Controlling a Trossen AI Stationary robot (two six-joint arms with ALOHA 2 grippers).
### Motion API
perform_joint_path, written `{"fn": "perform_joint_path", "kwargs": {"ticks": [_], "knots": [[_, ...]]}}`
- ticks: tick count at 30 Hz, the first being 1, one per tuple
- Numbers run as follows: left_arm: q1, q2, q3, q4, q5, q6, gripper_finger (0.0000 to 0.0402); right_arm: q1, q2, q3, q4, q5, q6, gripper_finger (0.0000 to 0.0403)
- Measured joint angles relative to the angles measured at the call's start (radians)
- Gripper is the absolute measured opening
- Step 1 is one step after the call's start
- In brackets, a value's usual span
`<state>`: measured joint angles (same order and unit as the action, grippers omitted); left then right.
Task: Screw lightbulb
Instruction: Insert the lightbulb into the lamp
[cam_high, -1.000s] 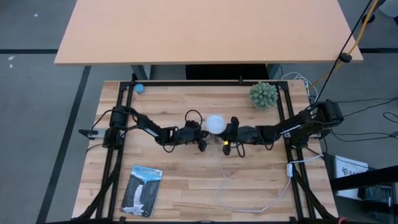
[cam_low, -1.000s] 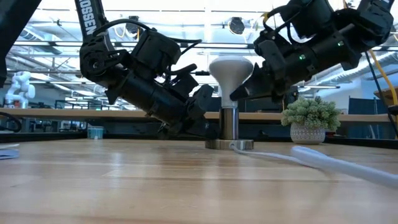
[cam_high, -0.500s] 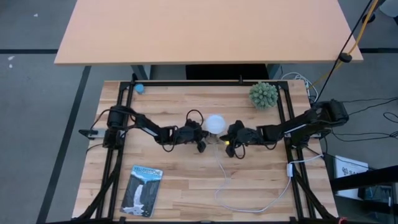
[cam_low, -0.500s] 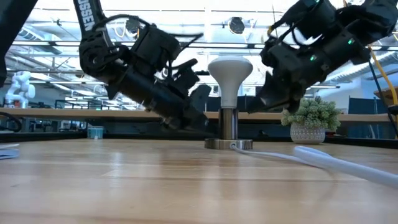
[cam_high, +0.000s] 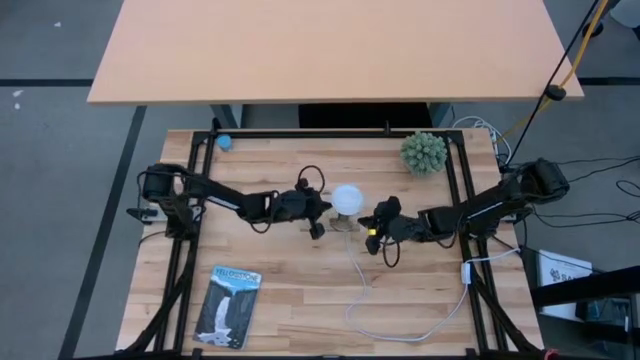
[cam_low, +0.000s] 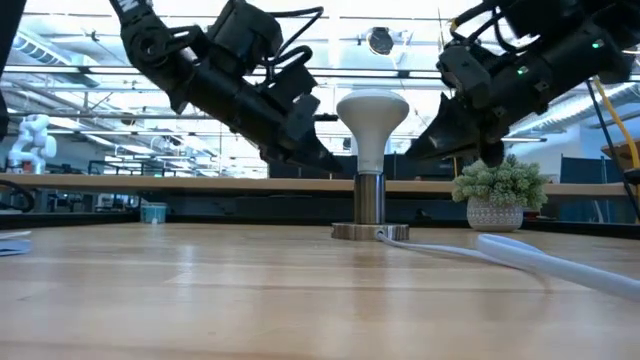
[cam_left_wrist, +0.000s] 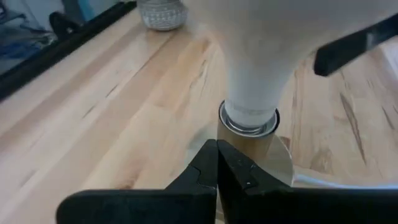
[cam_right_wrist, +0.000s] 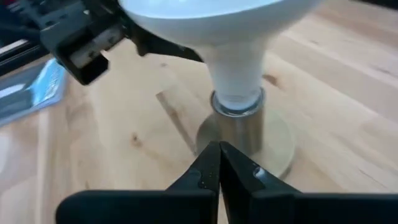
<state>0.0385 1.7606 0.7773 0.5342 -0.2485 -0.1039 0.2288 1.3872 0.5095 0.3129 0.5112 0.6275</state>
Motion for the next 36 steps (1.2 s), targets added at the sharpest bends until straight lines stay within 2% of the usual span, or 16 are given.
{"fn": "perform_joint_path", "kwargs": {"ticks": [2, 8, 11, 13, 15, 18, 22, 25, 28, 31, 36], "knots": [[0.026, -0.024, 0.0, -0.036, 0.067, 0.025, 0.0, 0.032, 0.0, 0.0, -0.012, 0.074, 0.037, 0.0], [0.11, -0.015, 0.0, -0.046, 0.39, 0.028, 0.0, 0.148, 0.052, 0.007, 0.04, 0.352, 0.154, 0.0], [0.125, 0.023, 0.0, -0.042, 0.526, 0.03, 0.0, 0.19, 0.135, 0.05, 0.043, 0.418, 0.203, 0.0], [0.124, 0.051, 0.0, -0.019, 0.581, 0.037, 0.0, 0.207, 0.207, 0.103, 0.041, 0.437, 0.206, 0.0], [0.117, 0.085, 0.0, 0.016, 0.603, 0.045, 0.0, 0.209, 0.278, 0.169, 0.032, 0.454, 0.181, 0.0], [0.107, 0.137, -0.001, 0.057, 0.609, 0.034, 0.0, 0.208, 0.355, 0.262, -0.047, 0.54, 0.164, 0.0], [0.102, 0.153, -0.001, 0.09, 0.612, 0.031, 0.0, 0.208, 0.369, 0.338, -0.193, 0.584, 0.213, 0.0], [0.103, 0.153, -0.001, 0.091, 0.609, 0.031, 0.0, 0.208, 0.352, 0.347, -0.253, 0.587, 0.276, 0.0], [0.103, 0.153, -0.001, 0.096, 0.593, 0.031, 0.0, 0.204, 0.35, 0.348, -0.295, 0.566, 0.278, 0.0], [0.102, 0.153, -0.001, 0.096, 0.556, 0.029, 0.0, 0.203, 0.35, 0.348, -0.304, 0.496, 0.224, 0.0], [0.102, 0.153, -0.001, 0.096, 0.55, -0.003, 0.0, 0.203, 0.35, 0.348, -0.305, 0.406, 0.156, 0.0]]}}
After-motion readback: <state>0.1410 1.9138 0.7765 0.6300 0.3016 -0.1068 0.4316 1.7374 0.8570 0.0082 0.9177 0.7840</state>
